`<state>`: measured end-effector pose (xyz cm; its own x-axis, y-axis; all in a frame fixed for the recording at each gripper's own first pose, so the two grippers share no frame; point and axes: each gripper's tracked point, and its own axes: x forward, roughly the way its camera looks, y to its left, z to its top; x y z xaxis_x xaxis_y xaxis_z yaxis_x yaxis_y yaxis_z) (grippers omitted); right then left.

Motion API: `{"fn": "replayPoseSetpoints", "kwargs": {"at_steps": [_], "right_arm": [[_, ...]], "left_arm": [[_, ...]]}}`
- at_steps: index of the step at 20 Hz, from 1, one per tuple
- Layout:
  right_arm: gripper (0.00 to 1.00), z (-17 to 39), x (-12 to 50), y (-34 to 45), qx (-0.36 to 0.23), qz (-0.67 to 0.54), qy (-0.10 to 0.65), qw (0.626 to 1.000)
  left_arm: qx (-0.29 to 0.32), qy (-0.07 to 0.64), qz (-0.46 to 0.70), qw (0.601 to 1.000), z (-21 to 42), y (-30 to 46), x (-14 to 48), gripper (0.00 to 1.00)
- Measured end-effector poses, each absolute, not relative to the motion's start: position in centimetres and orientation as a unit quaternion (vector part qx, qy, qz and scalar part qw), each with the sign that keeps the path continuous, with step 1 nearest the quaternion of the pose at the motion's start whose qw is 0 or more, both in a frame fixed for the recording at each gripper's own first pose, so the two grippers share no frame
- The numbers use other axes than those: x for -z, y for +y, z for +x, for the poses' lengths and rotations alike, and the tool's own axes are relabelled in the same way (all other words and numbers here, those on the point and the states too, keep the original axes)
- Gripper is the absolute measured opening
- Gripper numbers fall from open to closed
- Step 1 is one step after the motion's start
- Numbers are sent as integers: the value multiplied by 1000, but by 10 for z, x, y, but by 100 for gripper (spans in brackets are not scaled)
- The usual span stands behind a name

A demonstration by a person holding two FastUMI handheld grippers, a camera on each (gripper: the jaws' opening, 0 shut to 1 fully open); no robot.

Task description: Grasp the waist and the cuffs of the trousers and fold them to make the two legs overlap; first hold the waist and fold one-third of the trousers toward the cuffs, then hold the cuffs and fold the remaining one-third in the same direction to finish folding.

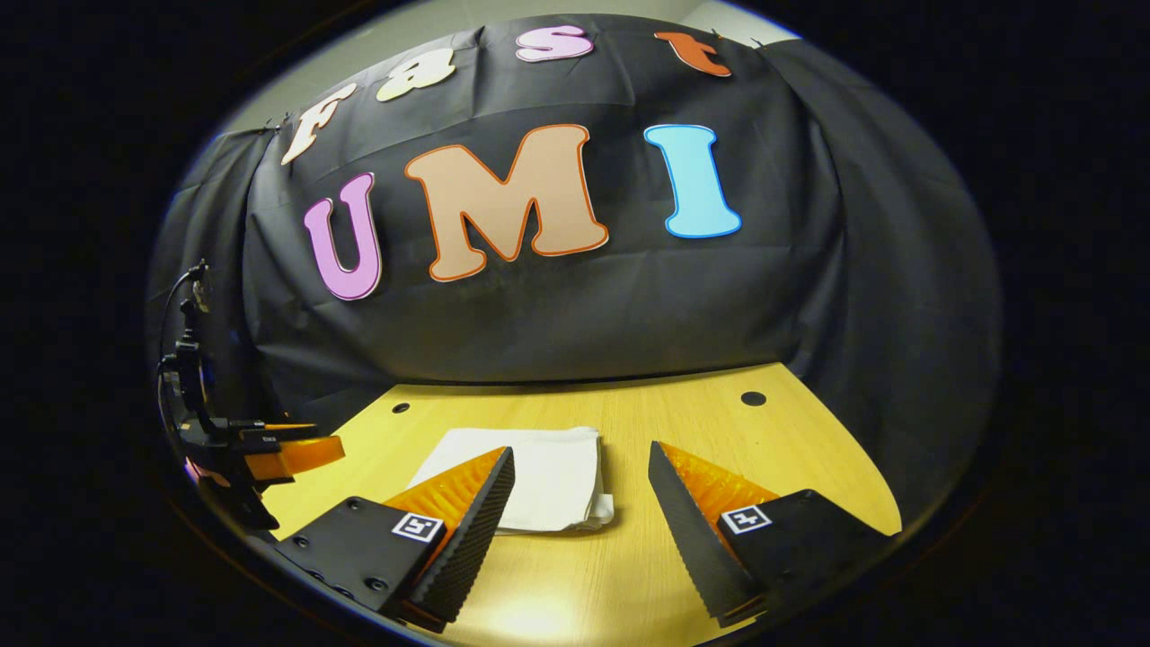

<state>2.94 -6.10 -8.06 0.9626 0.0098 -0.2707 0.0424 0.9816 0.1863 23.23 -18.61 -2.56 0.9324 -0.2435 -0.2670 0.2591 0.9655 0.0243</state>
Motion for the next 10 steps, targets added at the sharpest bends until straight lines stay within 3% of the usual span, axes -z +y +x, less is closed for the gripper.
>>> {"fn": "replayPoseSetpoints", "kwargs": {"at_steps": [10], "right_arm": [[96, 17, 66, -60, 41, 91, 123, 987]], "left_arm": [[143, 149, 27, 978, 231, -182, 36, 96]]}}
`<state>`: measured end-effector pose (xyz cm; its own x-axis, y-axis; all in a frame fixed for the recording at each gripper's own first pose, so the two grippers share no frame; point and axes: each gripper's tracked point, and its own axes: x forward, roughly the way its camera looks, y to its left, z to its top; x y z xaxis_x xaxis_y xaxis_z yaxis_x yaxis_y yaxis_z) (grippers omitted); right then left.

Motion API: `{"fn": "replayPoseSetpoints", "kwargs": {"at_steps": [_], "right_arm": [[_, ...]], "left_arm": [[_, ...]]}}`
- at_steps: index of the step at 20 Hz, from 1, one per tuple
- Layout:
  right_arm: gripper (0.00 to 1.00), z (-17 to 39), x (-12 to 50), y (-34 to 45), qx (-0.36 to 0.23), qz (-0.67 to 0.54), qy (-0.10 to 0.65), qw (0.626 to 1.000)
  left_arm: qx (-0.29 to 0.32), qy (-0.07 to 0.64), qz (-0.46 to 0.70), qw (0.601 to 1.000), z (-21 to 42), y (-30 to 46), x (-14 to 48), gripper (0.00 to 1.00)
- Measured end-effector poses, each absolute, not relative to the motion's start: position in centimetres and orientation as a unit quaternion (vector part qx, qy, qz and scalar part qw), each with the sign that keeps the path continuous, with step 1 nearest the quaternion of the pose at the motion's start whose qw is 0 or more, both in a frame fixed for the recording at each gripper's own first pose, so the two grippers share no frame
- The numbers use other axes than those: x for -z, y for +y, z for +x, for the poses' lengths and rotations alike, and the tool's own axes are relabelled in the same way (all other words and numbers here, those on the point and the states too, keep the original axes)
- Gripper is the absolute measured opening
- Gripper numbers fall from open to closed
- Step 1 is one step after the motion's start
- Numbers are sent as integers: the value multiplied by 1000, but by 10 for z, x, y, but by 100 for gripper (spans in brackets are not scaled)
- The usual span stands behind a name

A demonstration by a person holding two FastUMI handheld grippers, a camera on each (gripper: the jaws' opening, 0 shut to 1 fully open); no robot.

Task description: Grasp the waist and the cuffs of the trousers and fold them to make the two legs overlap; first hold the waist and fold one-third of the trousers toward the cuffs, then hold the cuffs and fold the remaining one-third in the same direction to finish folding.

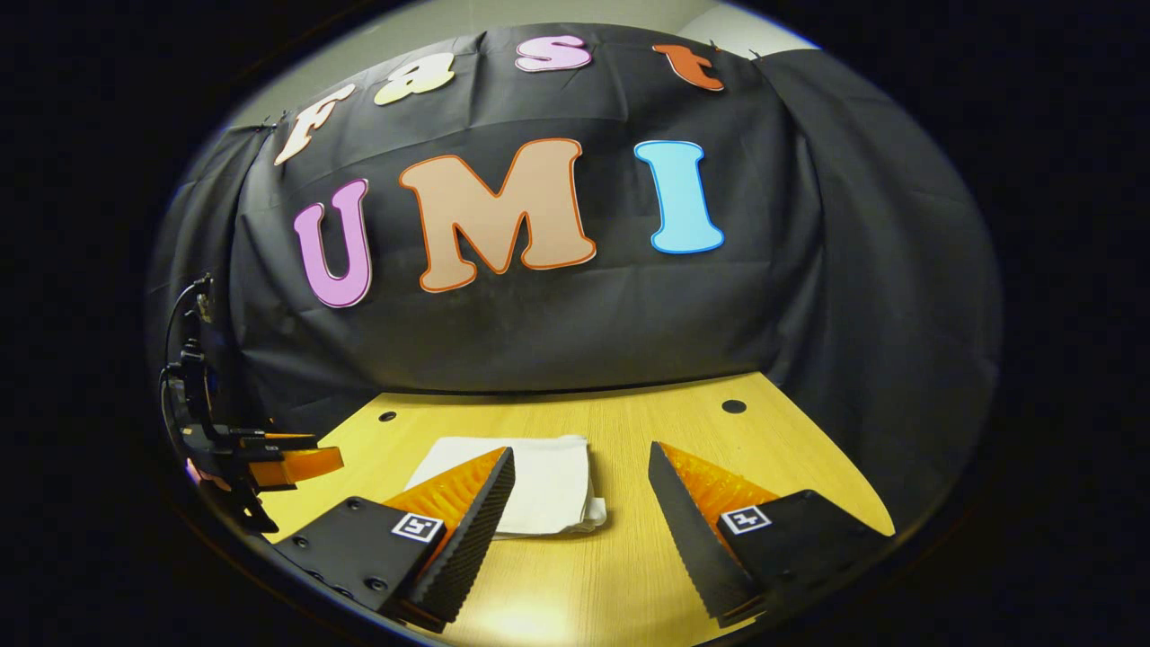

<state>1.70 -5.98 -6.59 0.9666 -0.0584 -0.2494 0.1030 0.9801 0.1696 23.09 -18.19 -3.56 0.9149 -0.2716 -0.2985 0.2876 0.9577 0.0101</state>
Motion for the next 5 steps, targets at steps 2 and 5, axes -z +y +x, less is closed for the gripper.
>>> {"fn": "replayPoseSetpoints", "kwargs": {"at_steps": [2, 5], "right_arm": [[96, 16, 64, -58, 45, 91, 122, 987], [96, 16, 66, -54, 49, 90, 121, 987]], "left_arm": [[146, 148, 28, 978, 232, -181, 37, 96], [146, 157, 30, 976, 233, -175, 42, 96]]}}
